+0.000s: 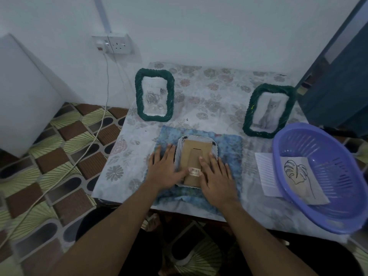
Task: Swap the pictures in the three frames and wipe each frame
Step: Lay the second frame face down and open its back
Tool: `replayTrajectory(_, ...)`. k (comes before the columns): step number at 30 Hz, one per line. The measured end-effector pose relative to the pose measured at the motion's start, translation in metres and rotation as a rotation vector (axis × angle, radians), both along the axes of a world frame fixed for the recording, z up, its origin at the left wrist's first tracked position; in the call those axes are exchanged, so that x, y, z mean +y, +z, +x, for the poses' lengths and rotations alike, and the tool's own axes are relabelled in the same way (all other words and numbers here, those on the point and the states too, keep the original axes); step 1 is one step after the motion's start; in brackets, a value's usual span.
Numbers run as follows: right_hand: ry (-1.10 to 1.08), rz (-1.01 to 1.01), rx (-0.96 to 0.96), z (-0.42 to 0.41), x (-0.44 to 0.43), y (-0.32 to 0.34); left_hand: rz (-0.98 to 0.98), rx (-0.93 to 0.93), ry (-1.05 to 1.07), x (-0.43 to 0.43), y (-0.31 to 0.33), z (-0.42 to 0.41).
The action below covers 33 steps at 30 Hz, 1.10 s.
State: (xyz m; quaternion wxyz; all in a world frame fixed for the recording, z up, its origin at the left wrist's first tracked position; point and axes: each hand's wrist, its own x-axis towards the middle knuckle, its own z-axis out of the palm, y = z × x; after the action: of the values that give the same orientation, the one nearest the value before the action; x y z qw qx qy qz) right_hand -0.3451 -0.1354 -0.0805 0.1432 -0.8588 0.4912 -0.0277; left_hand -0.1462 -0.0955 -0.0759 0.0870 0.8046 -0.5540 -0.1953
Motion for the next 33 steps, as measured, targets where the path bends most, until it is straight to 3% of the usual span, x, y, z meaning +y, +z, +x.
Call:
replayTrajectory(4, -0.004, 0.004, -0.003, 0.001, 0.001, 0.0, -0.175, 0.007, 0.084, 0.012, 0.003, -0.003)
replayTrajectory(7, -0.011, 0.002, 0.005, 0.0, 0.0, 0.0, -0.376, 0.011, 0.042, 0.028, -0.001, -0.006)
replayTrajectory(12, -0.009, 0.003, 0.008, 0.0, 0.001, 0.0, -0.52, 0.053, -0.039, 0.051, -0.01, -0.008)
replayTrajectory(22, -0.01, 0.007, 0.003, 0.0, 0.001, -0.001, -0.337, -0.004, -0.183, 0.063, -0.008, -0.006)
replayTrajectory(33, -0.012, 0.001, -0.005, 0.0, 0.0, 0.0, -0.348, -0.044, -0.257, 0.065, -0.005, -0.002)
